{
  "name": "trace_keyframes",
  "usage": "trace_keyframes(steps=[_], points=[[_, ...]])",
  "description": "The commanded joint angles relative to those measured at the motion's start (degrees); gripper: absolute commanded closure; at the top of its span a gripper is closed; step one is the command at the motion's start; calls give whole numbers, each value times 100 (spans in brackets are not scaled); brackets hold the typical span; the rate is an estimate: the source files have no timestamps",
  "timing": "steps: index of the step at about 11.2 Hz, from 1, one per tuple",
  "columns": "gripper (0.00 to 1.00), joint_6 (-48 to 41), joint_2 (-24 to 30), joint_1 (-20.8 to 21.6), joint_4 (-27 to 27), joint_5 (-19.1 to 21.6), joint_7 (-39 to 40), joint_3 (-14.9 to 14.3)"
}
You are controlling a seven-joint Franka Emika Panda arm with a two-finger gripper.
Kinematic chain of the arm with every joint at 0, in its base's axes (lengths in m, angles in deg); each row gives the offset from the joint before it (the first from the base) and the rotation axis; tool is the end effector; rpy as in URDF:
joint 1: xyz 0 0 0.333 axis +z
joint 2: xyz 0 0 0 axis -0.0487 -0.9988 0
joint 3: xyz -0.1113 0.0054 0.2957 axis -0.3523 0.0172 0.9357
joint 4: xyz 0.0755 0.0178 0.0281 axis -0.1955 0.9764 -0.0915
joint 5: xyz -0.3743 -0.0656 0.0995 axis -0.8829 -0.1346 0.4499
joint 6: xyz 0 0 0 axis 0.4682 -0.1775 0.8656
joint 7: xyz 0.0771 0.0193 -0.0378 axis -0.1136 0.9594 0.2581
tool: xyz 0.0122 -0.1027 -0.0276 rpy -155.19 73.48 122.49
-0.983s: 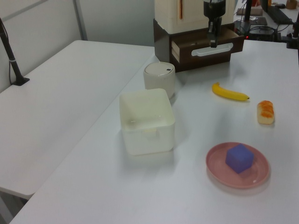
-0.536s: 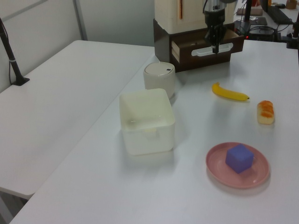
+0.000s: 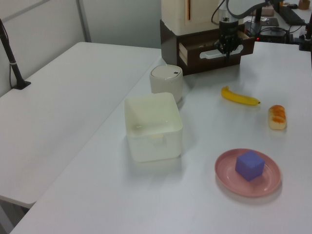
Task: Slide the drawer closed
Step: 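Move the gripper to the open wooden drawer's front and lower it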
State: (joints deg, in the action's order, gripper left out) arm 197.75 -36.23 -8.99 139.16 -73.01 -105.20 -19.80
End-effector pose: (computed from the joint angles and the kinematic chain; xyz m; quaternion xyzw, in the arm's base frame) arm 0.6156 -0.1818 0.4460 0.9070 -0.4195 0.0161 0.0344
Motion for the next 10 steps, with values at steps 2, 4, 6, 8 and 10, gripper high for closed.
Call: trace_keyframes(steps=[2, 4, 6, 8, 10], points=[[100, 790, 64, -236, 374, 58, -350, -7], [100, 1185, -24, -359, 339, 50, -359, -16], [100, 1441, -156, -386, 225, -64, -350, -25], [100, 1564, -393, -386, 58, -231, -359, -25], [100, 1985, -551, -412, 31, -371, -350, -68]])
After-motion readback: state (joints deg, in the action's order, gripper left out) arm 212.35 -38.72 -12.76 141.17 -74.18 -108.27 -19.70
